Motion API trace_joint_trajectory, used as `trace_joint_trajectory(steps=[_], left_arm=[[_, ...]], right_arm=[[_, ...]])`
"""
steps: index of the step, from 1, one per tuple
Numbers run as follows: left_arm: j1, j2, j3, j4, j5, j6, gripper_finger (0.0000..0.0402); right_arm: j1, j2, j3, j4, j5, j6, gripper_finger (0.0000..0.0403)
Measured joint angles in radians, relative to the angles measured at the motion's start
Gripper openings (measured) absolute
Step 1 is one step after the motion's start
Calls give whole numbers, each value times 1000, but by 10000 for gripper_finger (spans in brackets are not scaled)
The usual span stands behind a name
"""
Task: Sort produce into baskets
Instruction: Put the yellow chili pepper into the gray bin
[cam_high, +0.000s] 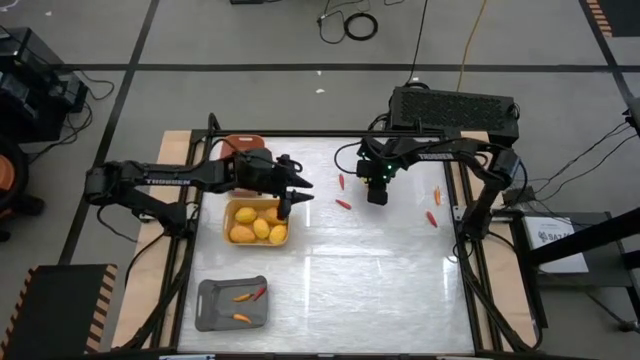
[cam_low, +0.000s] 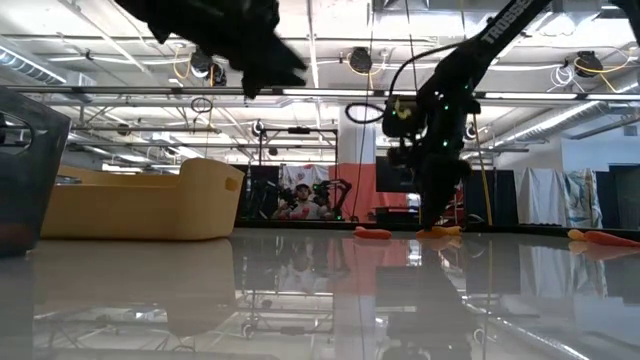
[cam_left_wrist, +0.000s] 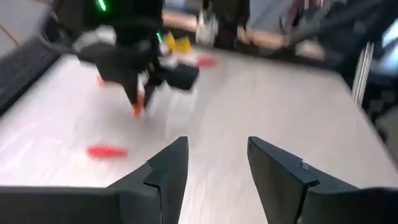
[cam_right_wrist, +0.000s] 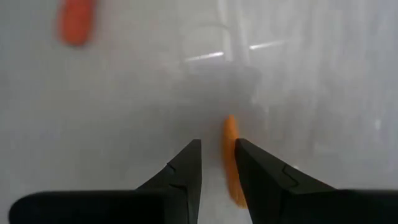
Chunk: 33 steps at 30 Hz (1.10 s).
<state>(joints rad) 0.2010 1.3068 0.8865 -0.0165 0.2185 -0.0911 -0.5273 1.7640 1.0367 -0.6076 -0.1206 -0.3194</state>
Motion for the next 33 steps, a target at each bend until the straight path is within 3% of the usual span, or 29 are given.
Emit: trace_joint_trajectory(steps=[10,17,23,28,33], left_arm=[[42,-7,-30,-96,80,208,173],[48,-8,-30,-66,95,206,173],[49,-58,-30,-54,121,177,173],[63,-135,-29,-56,120,149,173],[78,-190,-29,-110,121,154,173]], right_arm=[[18,62,4,7,26,190,85],[22,32,1,-24,14,333,9],[72,-28,-6,-38,-3,498,4],[206,-92,-3,132,-79,660,3],[381,-109,-2,533,-38,873,2]])
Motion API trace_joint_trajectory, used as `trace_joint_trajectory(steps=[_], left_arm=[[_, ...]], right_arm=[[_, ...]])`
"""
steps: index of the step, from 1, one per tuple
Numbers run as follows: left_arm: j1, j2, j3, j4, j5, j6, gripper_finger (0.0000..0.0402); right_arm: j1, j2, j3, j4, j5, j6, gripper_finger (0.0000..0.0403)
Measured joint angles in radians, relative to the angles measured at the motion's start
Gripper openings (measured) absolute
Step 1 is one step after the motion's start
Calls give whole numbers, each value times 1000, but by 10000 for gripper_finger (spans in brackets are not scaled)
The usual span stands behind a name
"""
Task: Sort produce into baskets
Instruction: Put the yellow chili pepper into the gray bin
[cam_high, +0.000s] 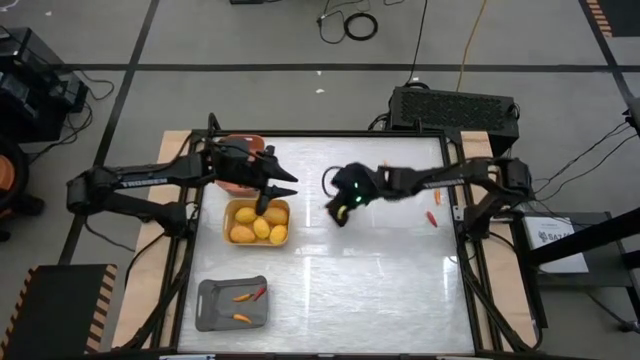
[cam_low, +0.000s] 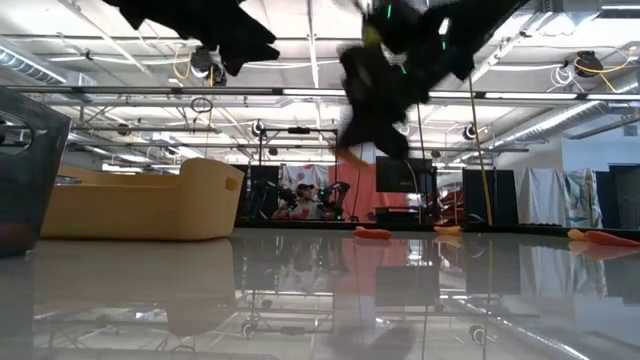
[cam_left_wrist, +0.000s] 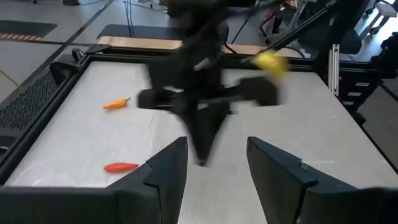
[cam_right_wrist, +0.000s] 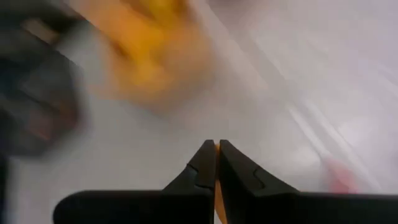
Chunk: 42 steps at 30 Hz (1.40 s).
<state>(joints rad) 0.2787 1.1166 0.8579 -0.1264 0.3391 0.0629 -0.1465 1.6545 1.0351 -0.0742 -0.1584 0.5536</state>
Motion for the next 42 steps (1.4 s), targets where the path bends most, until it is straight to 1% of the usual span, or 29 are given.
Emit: trace_joint_trajectory(steps=[2,4,7,8,11,12,15,18,20,21,23,25,27,29,31,35,38,42], left_arm=[[4,-6,0,-19,0,4,173],[4,-6,0,-14,0,5,173],[3,-6,0,-17,26,5,173],[2,-6,0,-20,43,6,173],[3,-6,0,-23,91,40,173],[1,-6,0,-25,93,48,173],[-6,-6,0,-42,95,49,173],[-20,-6,0,-62,97,50,173],[-27,-6,0,-65,103,58,173],[-31,-6,0,-69,104,61,173],[-39,-6,0,-75,103,78,173],[-41,-6,0,-75,104,83,173],[-41,-6,0,-76,104,82,173],[-41,-6,0,-75,103,82,173],[-41,-6,0,-74,103,78,173],[-49,-6,0,-75,104,67,173],[-61,-6,0,-75,103,14,173],[-85,-6,0,-101,103,-60,173]], right_arm=[[69,11,0,185,66,60,1],[131,32,3,358,148,86,1],[215,74,2,543,283,91,1],[240,87,2,579,321,97,1],[302,135,2,700,402,122,1],[319,154,2,750,417,130,0],[353,227,7,890,417,143,0],[374,309,69,934,419,141,0],[379,376,149,940,416,137,0],[379,411,193,940,407,133,0],[378,486,293,939,330,115,0],[364,550,377,940,197,132,0],[336,593,432,949,51,195,0],[311,632,479,967,-64,256,0],[299,675,533,964,-106,281,0],[307,753,641,959,-169,281,0],[308,786,697,950,-218,277,0],[321,801,744,829,-200,227,0]])
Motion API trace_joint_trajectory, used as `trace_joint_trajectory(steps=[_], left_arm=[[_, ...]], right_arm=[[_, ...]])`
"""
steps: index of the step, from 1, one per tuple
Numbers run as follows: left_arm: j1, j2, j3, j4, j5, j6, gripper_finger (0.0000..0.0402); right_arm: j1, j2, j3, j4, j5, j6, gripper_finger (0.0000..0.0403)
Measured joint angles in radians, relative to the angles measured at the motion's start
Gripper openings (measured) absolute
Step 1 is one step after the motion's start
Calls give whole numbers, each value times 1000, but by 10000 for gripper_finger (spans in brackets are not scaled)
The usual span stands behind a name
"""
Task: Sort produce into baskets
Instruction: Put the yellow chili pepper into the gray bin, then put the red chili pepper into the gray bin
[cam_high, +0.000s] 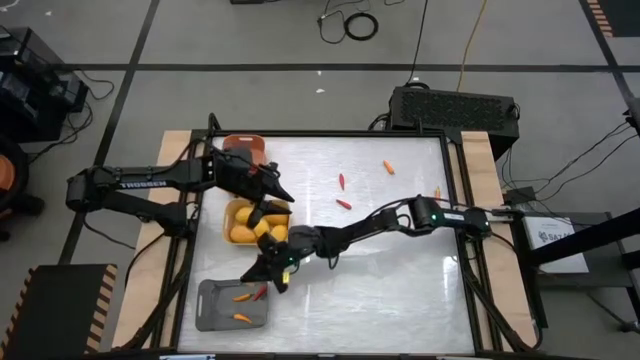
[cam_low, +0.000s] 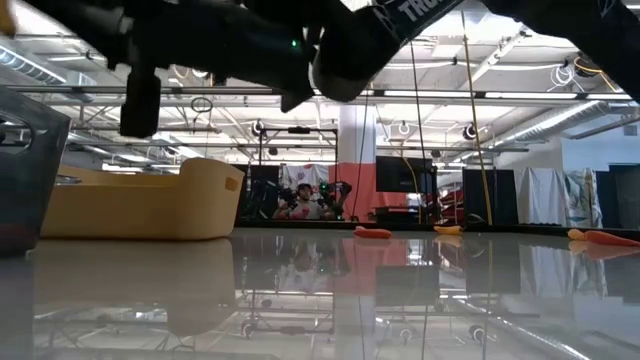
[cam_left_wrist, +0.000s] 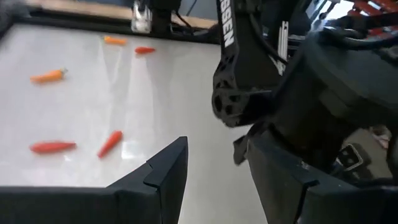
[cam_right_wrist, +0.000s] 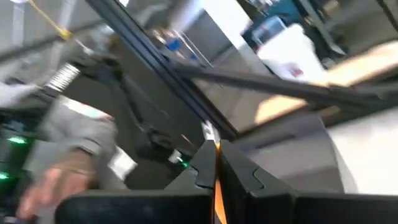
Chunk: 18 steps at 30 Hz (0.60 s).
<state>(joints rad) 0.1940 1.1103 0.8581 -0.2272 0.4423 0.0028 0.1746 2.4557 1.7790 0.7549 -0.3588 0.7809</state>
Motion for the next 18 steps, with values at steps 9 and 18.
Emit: trace_joint_trajectory(steps=[9,18], left_arm=[[-63,0,0,-9,-22,-81,173],[-57,-22,0,-8,-26,-122,173]], right_arm=[[82,0,55,-224,352,-112,44],[118,-1,55,-217,346,-33,116]])
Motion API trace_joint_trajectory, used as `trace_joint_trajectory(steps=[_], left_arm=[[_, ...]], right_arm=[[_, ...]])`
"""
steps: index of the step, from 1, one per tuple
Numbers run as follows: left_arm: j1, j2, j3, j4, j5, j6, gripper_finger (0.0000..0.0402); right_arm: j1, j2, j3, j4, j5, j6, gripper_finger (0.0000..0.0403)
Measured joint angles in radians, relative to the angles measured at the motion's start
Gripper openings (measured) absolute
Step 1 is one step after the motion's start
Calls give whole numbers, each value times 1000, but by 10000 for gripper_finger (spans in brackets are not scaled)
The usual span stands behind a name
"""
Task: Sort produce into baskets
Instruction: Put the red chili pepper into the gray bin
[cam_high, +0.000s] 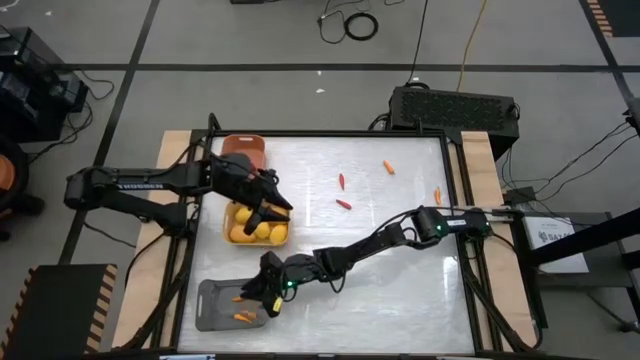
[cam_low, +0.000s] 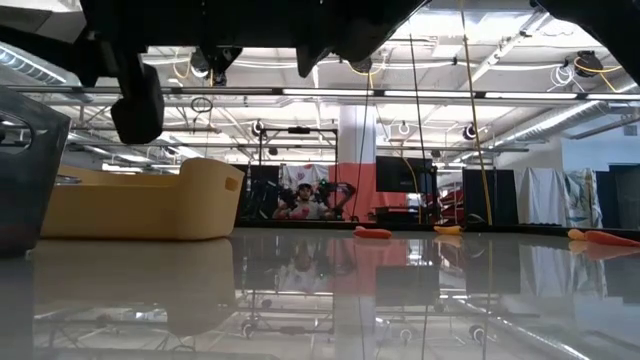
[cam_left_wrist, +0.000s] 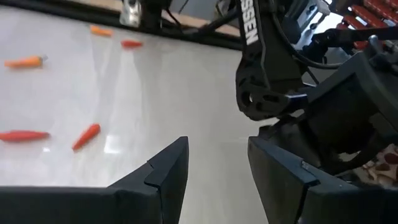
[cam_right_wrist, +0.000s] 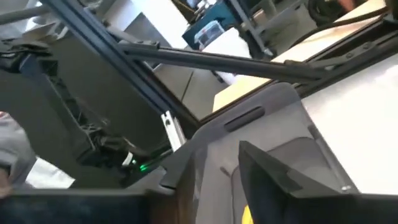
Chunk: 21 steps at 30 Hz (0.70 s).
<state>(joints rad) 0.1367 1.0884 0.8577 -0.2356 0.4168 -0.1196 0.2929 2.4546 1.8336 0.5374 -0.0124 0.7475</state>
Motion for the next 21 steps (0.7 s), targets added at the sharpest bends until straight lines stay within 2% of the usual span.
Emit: trace_joint_trajectory(steps=[3,6,13,17,21], left_arm=[[24,-37,0,-4,-2,38,173],[60,-82,0,-6,-9,110,173],[163,-130,0,-11,-165,275,173],[233,-130,0,-16,-166,369,173],[287,-122,0,-15,-159,398,173]], right_arm=[[-8,-11,0,-19,-24,31,126],[-32,-53,0,-125,-80,45,129],[-131,-215,0,-639,-181,-24,130],[-207,-332,0,-906,-171,-118,130],[-272,-439,0,-1159,-161,-205,130]])
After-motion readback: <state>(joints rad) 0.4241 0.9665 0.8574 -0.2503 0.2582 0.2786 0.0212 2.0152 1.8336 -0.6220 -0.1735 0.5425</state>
